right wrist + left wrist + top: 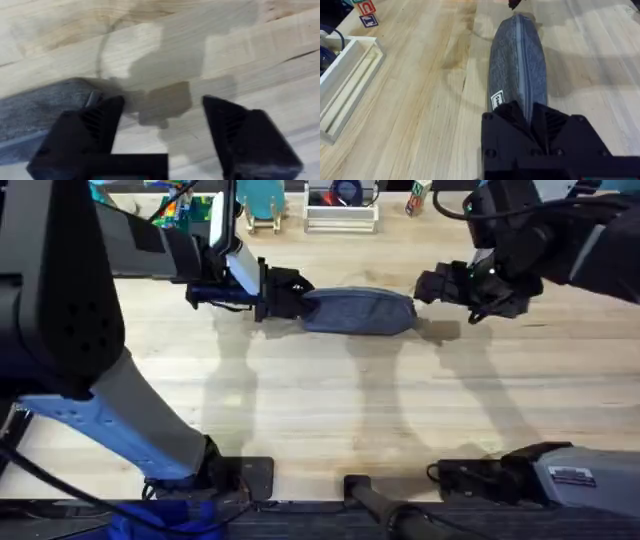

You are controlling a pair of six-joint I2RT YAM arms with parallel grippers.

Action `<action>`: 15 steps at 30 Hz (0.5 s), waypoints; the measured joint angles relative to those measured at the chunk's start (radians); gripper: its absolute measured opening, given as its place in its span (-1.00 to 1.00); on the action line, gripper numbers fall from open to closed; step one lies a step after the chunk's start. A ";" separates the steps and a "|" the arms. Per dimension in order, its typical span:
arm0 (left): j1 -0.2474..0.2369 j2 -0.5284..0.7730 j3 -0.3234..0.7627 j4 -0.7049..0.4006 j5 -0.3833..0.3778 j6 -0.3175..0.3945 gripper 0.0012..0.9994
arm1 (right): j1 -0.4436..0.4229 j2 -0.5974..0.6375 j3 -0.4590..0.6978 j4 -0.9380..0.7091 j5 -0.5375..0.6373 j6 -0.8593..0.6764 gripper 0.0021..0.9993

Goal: Unzip the bag, pick up the pens from the table one at a time and place them inside, then zip the bag closed.

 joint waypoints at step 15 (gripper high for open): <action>0.013 0.000 0.000 -0.003 0.029 0.000 0.60 | 0.000 -0.004 0.000 -0.046 0.000 0.000 0.99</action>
